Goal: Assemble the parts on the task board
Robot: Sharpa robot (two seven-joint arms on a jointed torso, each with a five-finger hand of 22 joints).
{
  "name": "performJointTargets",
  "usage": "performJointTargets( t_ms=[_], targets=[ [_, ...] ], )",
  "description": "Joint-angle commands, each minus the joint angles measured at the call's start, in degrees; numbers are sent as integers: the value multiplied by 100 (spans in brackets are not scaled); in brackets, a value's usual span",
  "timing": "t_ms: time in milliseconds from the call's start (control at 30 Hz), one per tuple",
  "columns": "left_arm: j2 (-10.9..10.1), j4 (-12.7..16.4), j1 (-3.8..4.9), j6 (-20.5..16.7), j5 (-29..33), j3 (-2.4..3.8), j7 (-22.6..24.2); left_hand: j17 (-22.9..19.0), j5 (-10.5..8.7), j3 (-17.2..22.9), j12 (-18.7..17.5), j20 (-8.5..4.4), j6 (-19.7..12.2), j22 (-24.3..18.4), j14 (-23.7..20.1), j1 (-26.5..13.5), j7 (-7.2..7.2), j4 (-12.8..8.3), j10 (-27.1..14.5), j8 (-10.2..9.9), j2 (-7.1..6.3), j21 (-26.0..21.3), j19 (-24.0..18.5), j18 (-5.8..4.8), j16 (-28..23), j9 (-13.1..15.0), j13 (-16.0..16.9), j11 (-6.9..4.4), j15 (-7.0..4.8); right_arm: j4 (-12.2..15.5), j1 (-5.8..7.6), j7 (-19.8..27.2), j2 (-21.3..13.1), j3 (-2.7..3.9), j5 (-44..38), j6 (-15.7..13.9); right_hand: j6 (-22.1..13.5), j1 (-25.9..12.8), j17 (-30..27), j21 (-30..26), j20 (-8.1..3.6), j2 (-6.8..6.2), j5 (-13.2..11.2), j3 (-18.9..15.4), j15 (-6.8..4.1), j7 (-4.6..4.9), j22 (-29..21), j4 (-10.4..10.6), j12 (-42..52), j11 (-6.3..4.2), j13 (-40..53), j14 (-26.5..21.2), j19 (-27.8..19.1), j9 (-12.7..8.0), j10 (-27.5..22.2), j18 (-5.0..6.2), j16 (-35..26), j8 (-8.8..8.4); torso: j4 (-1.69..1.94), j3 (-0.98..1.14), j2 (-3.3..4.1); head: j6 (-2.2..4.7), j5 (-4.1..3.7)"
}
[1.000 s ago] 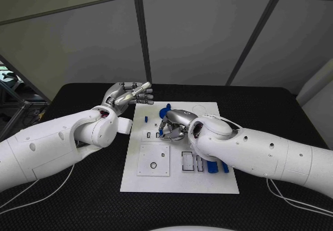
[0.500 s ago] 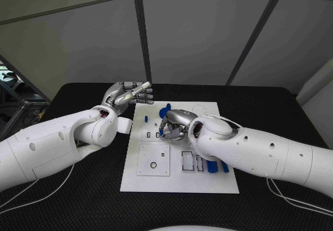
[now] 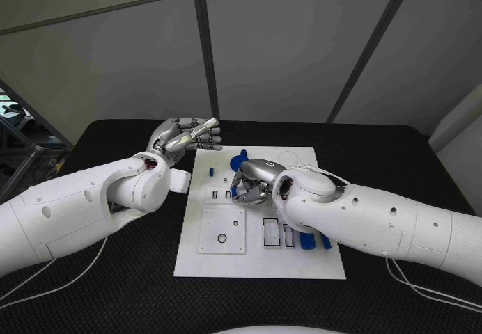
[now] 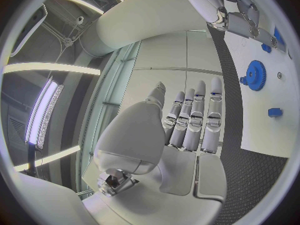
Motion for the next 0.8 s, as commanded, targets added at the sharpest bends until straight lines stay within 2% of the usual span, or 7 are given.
performJointTargets(
  t_ms=[33, 800],
  targets=[
    [5, 0, 10, 71, -17, 5, 40, 7, 0, 9, -27, 29, 7, -9, -8, 52, 14, -11, -5, -37, 14, -32, 4, 291, -31, -1, 2, -2, 3, -9, -20, -99, -10, -20, -72, 173, -52, -12, 699, -21, 35, -48, 6, 35, 22, 15, -6, -9, -44, 16, -11, 416, -19, -3, -43, -45, -11, -30, 0, 0, 0, -3, 1],
    [14, -12, 9, 83, -17, 4, 27, 13, -1, 19, -27, 28, 11, -13, -4, 46, 14, -17, 0, -40, 13, -34, 7, 290, -38, -1, 2, -3, 2, -24, -22, -140, -9, -20, -87, 77, -287, -125, 575, -106, 96, -189, -53, 23, 85, 85, -135, 18, -253, 84, -233, 368, -111, -53, -267, -20, -110, -126, -2, 1, -1, 4, -10]
  ],
)
